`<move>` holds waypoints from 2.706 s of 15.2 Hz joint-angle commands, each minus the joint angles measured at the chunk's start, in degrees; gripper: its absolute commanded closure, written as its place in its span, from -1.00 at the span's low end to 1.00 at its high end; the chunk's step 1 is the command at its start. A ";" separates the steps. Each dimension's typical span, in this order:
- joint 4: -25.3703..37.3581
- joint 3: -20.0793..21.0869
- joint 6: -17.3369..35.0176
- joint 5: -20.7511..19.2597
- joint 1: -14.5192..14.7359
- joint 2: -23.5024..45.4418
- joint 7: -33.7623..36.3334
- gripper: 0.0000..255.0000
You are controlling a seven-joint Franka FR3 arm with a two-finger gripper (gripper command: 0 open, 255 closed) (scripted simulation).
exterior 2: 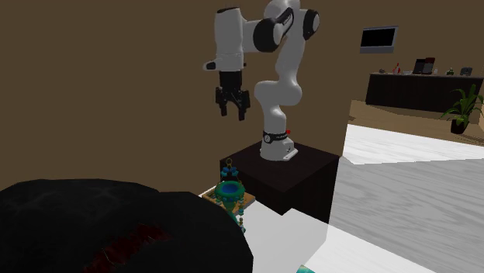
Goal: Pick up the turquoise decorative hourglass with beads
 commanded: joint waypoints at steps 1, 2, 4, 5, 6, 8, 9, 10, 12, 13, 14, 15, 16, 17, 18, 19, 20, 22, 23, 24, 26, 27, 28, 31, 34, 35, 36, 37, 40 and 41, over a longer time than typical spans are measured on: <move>0.86 1.69 4.19 0.02 -0.15 4.37 2.49 -1.00; 1.34 2.55 6.01 -0.09 -0.20 6.44 3.84 -1.00; 2.60 4.25 9.51 -0.64 -0.40 10.72 6.65 -1.00; 3.36 5.07 11.17 -1.09 -0.54 12.94 8.13 -1.00; 4.21 5.83 12.77 -1.68 -0.68 15.19 9.67 -1.00; 6.17 7.24 15.73 -3.28 -0.95 19.81 12.94 -1.00; 7.28 7.85 17.08 -4.29 -1.06 22.16 14.66 -1.00; 8.47 8.40 18.34 -5.44 -1.15 24.54 16.45 -1.00; 11.13 9.21 20.56 -8.10 -1.15 29.36 20.18 -1.00; 11.65 9.25 20.92 -8.63 -1.06 30.25 20.88 -1.00; 11.38 9.21 21.69 -8.91 -1.02 30.78 21.10 -1.00; 11.13 9.19 22.45 -9.21 -1.00 31.34 21.33 -1.00; 10.89 9.17 23.22 -9.53 -0.99 31.90 21.57 -1.00; 10.66 9.15 23.98 -9.85 -0.98 32.48 21.82 -1.00; 10.44 9.12 24.74 -10.20 -0.96 33.06 22.08 -1.00; 10.24 9.09 25.50 -10.56 -0.95 33.67 22.35 -1.00; 9.95 9.02 26.68 -11.15 -0.92 34.64 22.80 -1.00; 9.95 9.00 26.68 -11.15 -0.91 34.63 22.79 -1.00; 9.96 8.99 26.66 -11.14 -0.92 34.62 22.76 1.00; 9.92 9.01 26.66 -11.12 -0.91 34.58 22.78 1.00; 9.93 9.01 26.66 -11.13 -0.90 34.59 22.79 1.00; 9.93 9.01 26.66 -11.13 -0.90 34.59 22.79 1.00; 9.93 9.01 26.65 -11.12 -0.90 34.58 22.79 1.00; 9.92 9.01 26.68 -11.13 -0.91 34.60 22.79 1.00; 10.32 9.11 25.18 -10.40 -0.96 33.41 22.24 1.00; 10.53 9.14 24.42 -10.05 -0.98 32.81 21.97 1.00; 10.75 9.18 23.66 -9.71 -1.00 32.23 21.72 1.00; 10.99 9.20 22.89 -9.39 -1.01 31.66 21.47 1.00; 11.77 9.22 20.59 -8.51 -1.03 30.02 20.79 1.00; 12.06 9.22 19.82 -8.24 -1.03 29.50 20.58 1.00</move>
